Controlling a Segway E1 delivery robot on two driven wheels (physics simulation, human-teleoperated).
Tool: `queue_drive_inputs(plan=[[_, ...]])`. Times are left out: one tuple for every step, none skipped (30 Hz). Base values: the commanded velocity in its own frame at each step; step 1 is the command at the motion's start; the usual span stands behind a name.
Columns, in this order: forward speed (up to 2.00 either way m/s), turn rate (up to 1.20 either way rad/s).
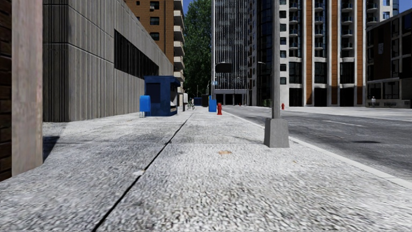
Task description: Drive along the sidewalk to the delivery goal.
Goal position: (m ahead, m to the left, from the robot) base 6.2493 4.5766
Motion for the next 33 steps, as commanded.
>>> queue_drive_inputs(plan=[[2.00, 0.20], [2.00, 0.31], [2.00, 0.37], [2.00, 0.37], [2.00, 0.40], [2.00, 0.45], [2.00, 0.48], [2.00, 0.51], [2.00, 0.51], [2.00, 0.52], [2.00, 0.52], [2.00, 0.53], [2.00, 0.53], [2.00, 0.53], [2.00, 0.53], [2.00, 0.53], [2.00, 0.53], [2.00, 0.53], [2.00, 0.53], [2.00, 0.53], [2.00, 0.53], [2.00, 0.53], [2.00, 0.53], [2.00, 0.53], [2.00, 0.53], [2.00, 0.53], [2.00, 0.53], [2.00, 0.53], [2.00, 0.53], [2.00, 0.53], [2.00, 0.54], [2.00, 0.54], [2.00, 0.54]])
